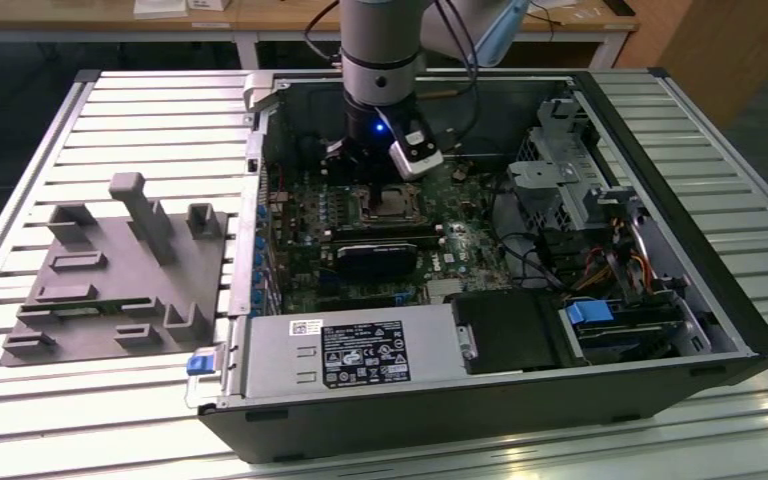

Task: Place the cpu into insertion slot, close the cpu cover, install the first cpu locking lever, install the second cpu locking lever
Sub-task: 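Close the cpu cover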

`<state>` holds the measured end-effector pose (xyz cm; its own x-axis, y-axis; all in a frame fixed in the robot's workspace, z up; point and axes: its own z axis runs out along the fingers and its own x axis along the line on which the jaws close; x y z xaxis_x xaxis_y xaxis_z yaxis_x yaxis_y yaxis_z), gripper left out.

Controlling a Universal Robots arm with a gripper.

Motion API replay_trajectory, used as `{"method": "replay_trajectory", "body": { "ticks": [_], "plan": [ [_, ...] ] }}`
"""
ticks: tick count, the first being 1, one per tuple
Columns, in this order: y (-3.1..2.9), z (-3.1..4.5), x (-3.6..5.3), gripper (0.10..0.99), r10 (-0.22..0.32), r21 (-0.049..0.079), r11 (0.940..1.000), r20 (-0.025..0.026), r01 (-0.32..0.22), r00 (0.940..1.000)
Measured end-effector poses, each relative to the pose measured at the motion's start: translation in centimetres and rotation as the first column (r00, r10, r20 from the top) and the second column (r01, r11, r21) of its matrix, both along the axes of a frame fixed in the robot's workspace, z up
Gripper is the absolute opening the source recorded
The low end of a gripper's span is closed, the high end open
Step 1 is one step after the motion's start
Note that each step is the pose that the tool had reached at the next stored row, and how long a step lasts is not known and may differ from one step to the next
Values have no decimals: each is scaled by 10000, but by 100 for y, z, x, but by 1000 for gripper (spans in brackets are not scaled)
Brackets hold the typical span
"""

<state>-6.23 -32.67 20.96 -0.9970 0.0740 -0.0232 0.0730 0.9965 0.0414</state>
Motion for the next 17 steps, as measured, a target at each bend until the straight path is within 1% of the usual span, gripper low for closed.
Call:
{"method": "replay_trajectory", "body": {
  "ticks": [8,17],
  "plan": [
    [0,-34,-77,102,28,-2,10000,-1,-28,10000],
    [0,-81,-122,102,40,-1,10000,-1,-40,10000]
  ]
}}
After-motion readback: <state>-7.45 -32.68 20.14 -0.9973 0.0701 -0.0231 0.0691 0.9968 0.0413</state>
